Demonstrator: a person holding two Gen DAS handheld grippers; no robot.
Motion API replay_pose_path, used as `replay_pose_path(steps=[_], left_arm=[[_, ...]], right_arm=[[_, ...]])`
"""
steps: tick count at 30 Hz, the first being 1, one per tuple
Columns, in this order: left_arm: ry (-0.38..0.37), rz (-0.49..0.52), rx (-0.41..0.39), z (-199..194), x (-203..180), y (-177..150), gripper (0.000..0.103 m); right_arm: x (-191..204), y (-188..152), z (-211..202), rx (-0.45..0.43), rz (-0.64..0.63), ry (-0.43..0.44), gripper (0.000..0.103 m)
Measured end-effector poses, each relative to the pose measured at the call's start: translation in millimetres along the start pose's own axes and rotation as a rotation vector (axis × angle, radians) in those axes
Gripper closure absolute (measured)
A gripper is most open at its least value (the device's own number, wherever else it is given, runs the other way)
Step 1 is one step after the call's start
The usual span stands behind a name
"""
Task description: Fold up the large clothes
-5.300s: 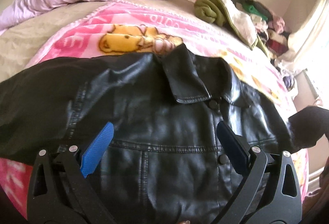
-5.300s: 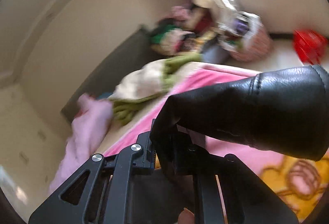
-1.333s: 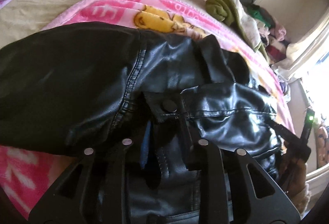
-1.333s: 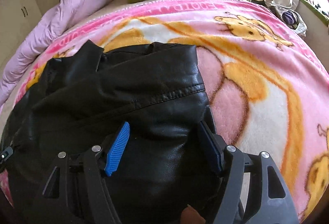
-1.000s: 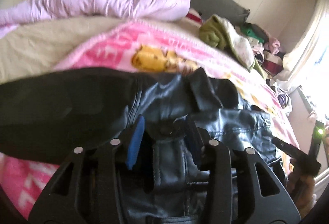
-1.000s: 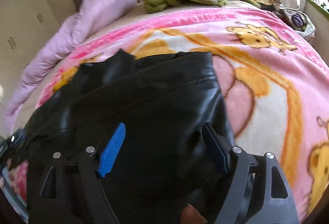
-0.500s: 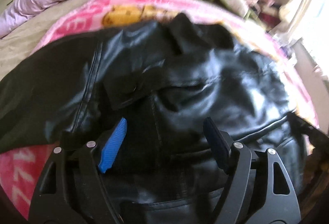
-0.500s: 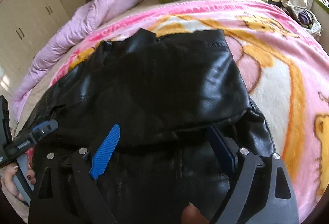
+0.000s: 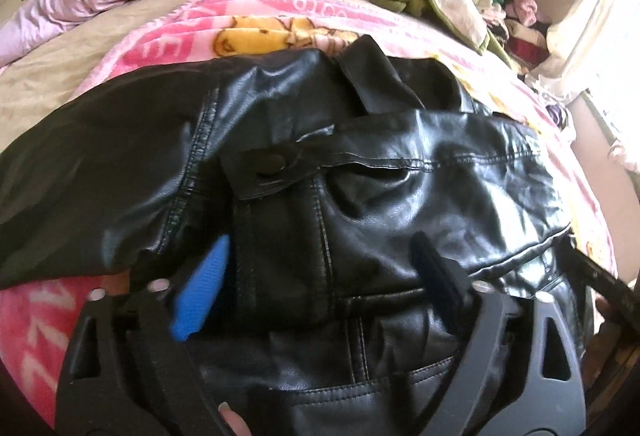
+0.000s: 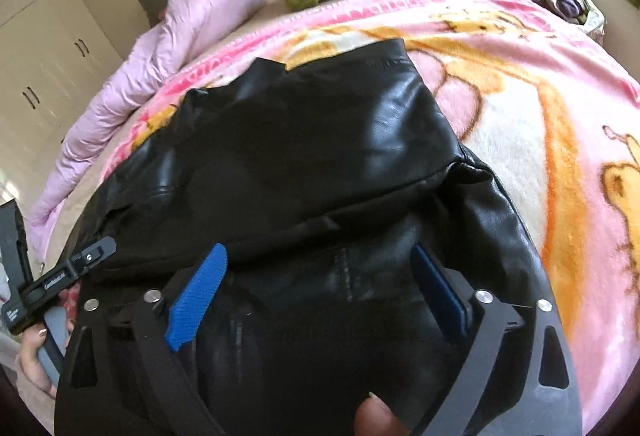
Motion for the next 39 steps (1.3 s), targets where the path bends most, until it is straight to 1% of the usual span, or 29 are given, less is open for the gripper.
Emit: replay_pose_path(steps=[4,6,12,16,19,25,29,31,34,37,39], left_arm=[[-0.011,-0.015,-0.026,-8.0,2.5,0.3,0.010],[-0.018,-0.020,-0.035,-12.8,3.4,0.2,0.009],[-0.022,-0.020,-0.077,-28.5,6.2,-3.9,0.009],[-0.015,-0.017,-0.099,-37.2,10.7,-9.7,0.009],[-0.026,-0.046,-0.113,-44.2,19.1,-13.9,0.009],[-0.038,-0.113,-0.116,-48.5,36.2,-19.2,0.009],[-0.043,-0.133,-0.127,-53.8,41.8,-21.6,0.009],[-0.038,-0.149,-0.126,-57.8,46.2,-23.3,0.009],[-0.004,-0.175,-0.110,-63.1,54.0,-25.6,0.009],[-0.016,-0.216,-0.104,-70.1,66.9,-26.7,0.009],[-0.011,-0.226,-0.108,-75.9,74.8,-27.8,0.009]], right_arm=[[8.5,-4.1,-6.2,-0.015,-0.028,0.003,0.006],[15.2,-6.1,-10.7,-0.023,-0.037,0.022,0.006],[31.8,-8.3,-23.2,-0.052,-0.080,0.012,0.005],[46.0,-10.3,-27.9,-0.062,-0.111,0.021,0.005],[57.8,-11.3,-29.4,-0.060,-0.123,0.040,0.004],[82.7,-13.1,-32.7,-0.069,-0.154,0.064,0.004],[94.9,-14.4,-33.5,-0.069,-0.161,0.077,0.004],[100.8,-15.2,-33.9,-0.069,-0.171,0.083,0.004],[111.5,-16.2,-33.7,-0.068,-0.198,0.087,0.004],[120.9,-16.3,-32.6,-0.071,-0.218,0.090,0.004],[128.7,-15.8,-29.9,-0.069,-0.225,0.098,0.004]])
Point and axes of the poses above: each gripper's, at about its wrist camera, not at the fingertips, and z roughly the way its jaws point, x to its left, y to its top, the point moved 4 cm from there along z, roughly the way its jaws point, and after that the axes turned 1 degree about y, right-handed, at the moved point
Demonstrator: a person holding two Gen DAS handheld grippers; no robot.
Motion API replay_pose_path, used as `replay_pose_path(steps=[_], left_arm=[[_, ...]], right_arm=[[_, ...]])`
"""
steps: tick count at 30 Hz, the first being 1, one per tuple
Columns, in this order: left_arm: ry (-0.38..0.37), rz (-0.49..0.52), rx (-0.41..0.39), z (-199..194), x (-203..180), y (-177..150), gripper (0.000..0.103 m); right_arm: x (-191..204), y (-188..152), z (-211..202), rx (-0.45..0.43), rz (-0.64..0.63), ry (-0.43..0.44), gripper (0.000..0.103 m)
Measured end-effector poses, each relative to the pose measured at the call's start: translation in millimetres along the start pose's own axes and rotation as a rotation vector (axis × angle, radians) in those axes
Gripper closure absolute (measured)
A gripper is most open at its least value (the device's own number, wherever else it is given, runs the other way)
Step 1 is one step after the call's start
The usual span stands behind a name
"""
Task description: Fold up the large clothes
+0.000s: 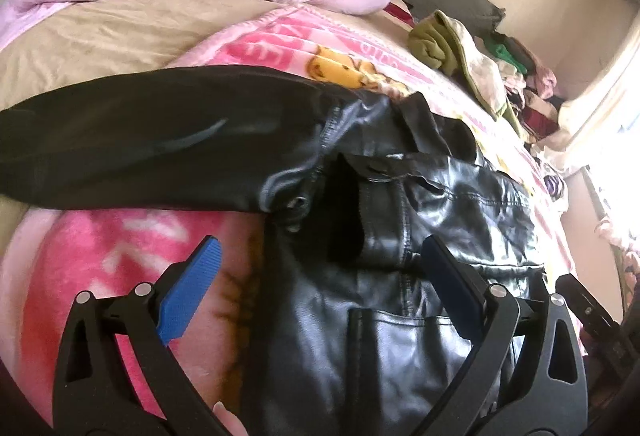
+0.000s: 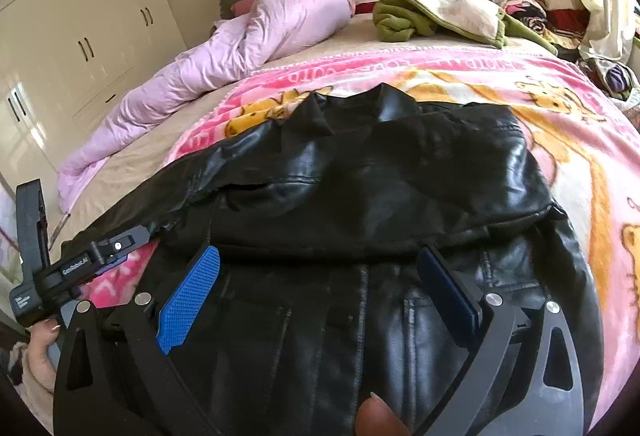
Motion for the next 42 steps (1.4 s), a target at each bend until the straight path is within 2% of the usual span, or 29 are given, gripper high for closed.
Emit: replay_pose_path(steps=[8,13,17,23,28,42], left_arm=[[0.085,0.025,-0.067,-22.8,26.6,6.8,0.009],[0.097,-0.010,-0.085,-30.0,45.0,9.7,0.009],[0.135,-0.028,-0.104,-34.5,61.5,11.1,0.009],[0.164,-0.081,-0.126,-41.1,90.1,14.1,0.009],[0.203,-0.132,-0.139,-46.9,118.0,17.2,0.009],[0.240,-0.313,-0.186,-65.4,186.9,20.9,0.009]], right_arm=[[33.2,8.7,14.0,0.009,-0.064,0.018,0.004],[58.6,15.7,19.5,0.003,-0.121,0.030,0.004],[78.1,23.2,26.2,0.003,-0.163,0.040,0.004],[107.3,33.2,34.8,-0.003,-0.208,0.054,0.004],[130.2,38.1,44.9,0.006,-0.208,0.099,0.004],[196.3,34.6,78.5,0.047,-0.287,0.179,0.004]])
Point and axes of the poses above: each gripper's, at about its wrist camera, not at the fingertips, and z roughly the way its jaws point, x to its left, y to its top, the point moved 4 cm from there along z, roughly the way its jaws point, and after that the axes turned 1 degree about y, right-handed, at the moved point
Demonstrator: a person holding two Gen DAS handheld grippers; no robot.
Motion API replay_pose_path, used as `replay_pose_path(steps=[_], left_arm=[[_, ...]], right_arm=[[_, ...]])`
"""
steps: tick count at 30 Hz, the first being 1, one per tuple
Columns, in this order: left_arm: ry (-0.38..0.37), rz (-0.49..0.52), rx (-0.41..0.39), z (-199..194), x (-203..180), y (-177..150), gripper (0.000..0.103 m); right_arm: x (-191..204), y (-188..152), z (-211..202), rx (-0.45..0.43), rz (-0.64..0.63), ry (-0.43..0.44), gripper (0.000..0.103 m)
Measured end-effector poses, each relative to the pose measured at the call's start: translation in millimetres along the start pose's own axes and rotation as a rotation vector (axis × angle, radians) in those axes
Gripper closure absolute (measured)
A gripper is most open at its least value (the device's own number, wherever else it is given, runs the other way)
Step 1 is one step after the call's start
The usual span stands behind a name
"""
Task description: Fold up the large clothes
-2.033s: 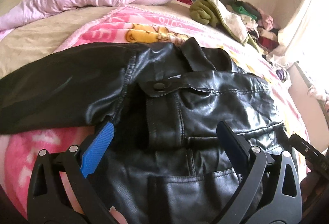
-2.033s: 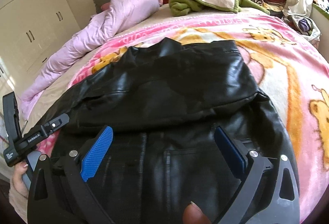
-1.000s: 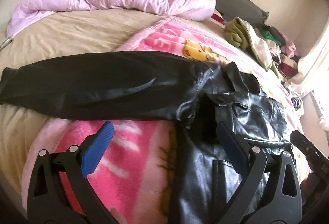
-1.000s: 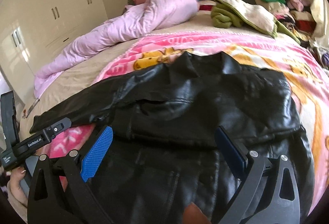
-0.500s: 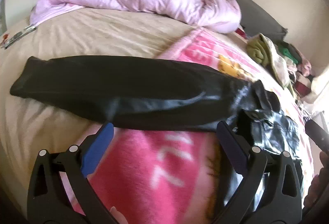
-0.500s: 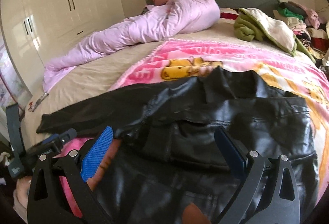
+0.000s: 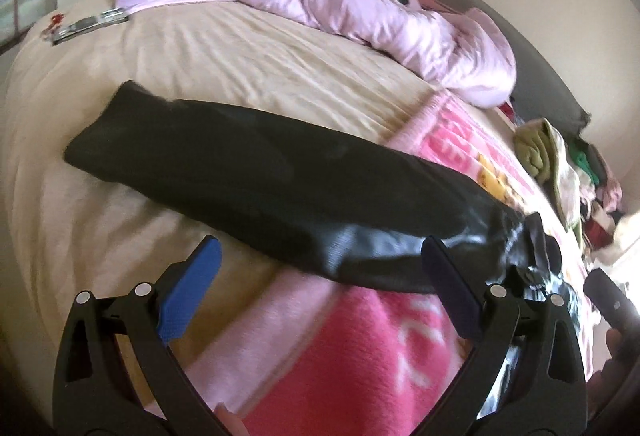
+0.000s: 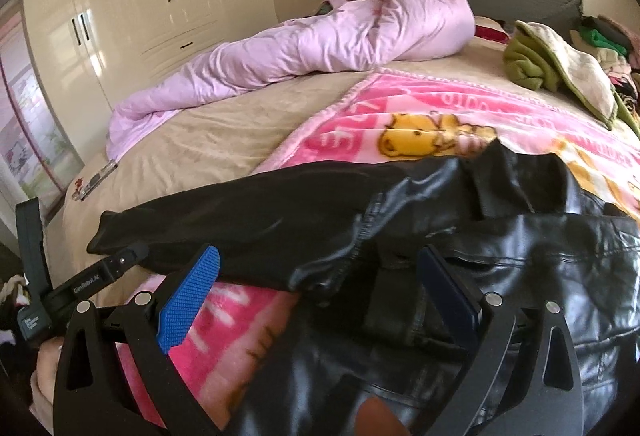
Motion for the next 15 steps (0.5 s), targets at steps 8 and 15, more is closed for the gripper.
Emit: replay_pose_path(steps=[8,15], left_arm=[[0.027,-0.079,-0.005,5.3,33.7,13.3,0.009],[-0.039,-0.182,0.047,22.7,56.6,16.1,0.009]], right_arm=[[21.4,2.9,16.8,0.021,-0.033,0.031,0.004],[24.4,-3.7,24.6,0.035,-0.008,0.048,0.004]])
Point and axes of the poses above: each gripper's, at about its wrist camera, not at the fingertips, and z roughly the way its jaws point, x to its left, y to its top, the point moved 4 cm from there along z, roughly the way its jaws point, and after that the axes turned 1 degree about y, right-handed, at the moved point
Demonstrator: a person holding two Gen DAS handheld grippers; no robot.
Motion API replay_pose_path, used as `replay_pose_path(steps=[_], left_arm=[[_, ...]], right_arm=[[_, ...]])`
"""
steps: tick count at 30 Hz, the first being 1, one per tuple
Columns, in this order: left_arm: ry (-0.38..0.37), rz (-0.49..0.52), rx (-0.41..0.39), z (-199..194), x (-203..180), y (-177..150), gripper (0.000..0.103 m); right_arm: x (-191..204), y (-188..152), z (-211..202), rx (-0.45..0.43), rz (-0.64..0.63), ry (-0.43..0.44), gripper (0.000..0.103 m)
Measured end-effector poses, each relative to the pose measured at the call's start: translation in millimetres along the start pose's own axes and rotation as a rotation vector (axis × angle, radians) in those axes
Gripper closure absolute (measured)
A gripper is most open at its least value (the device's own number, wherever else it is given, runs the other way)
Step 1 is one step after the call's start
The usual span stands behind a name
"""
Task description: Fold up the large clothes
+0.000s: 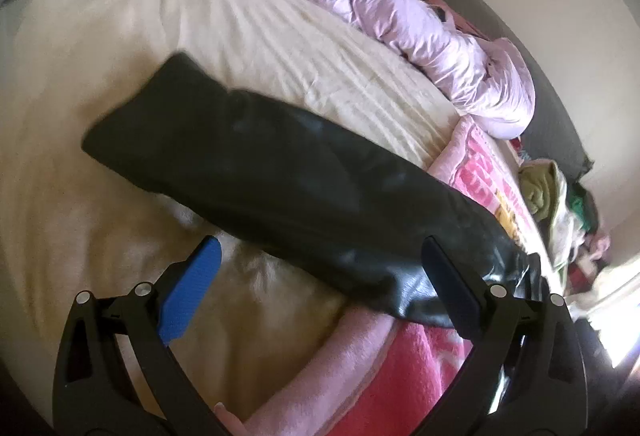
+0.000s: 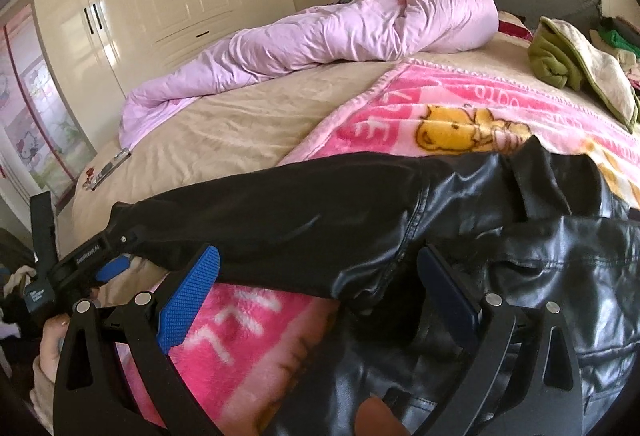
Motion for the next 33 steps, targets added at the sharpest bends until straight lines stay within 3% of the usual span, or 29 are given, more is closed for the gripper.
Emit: replay_pose_path(steps=[5,9,11,13,14,16,18,22,33], left_arm=[[-0.017,-0.083,-0.004,11.0,12.8,6.1,0.009],[-0.068,-0.161,-0.056,10.8,21.9,15.1,0.010],[-0.066,-0.170,-0.083,9.5,24.2,18.0,0.025],[-0.065,-0.168,-0.103,6.7,25.4,19.7,0.049],[-0.068,-0.166,-0.111,4.9,25.9,20.4,0.056],[-0.074,-0.159,-0.135,-0.4,26.4,21.9,0.088],[-0.097,-0.152,-0.152,-7.0,25.2,22.9,0.096],[-0.131,-0.116,-0.173,-21.9,10.9,27.3,0.101],[-0.164,0.023,-0.268,-79.9,-62.5,38.7,0.103]], right_arm=[[-12.5,-11.3,-0.9,0.015,0.057,0.010,0.004],[-30.8,-20.2,-8.5,0.016,0.085,-0.024,0.004],[-42.2,-23.3,-14.0,0.011,0.103,-0.045,0.004],[-53.4,-27.7,-19.9,0.006,0.130,-0.060,0.004],[-60.6,-30.2,-23.6,0.003,0.149,-0.071,0.004],[-71.6,-35.5,-29.5,-0.001,0.179,-0.078,0.004],[-84.1,-41.7,-37.1,-0.008,0.216,-0.096,0.004],[-101.5,-51.3,-51.3,-0.015,0.270,-0.108,0.004],[-134.6,-64.6,-89.6,-0.065,0.371,-0.113,0.004]])
Point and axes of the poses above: each gripper's, at about its wrist camera, not at the fingertips, and z roughly the way its jaws point, x to its left, y to its top, the point moved 4 cm from there along z, roughly the way its jaws point, and after that the axes turned 1 degree about y, right-handed, at the moved point
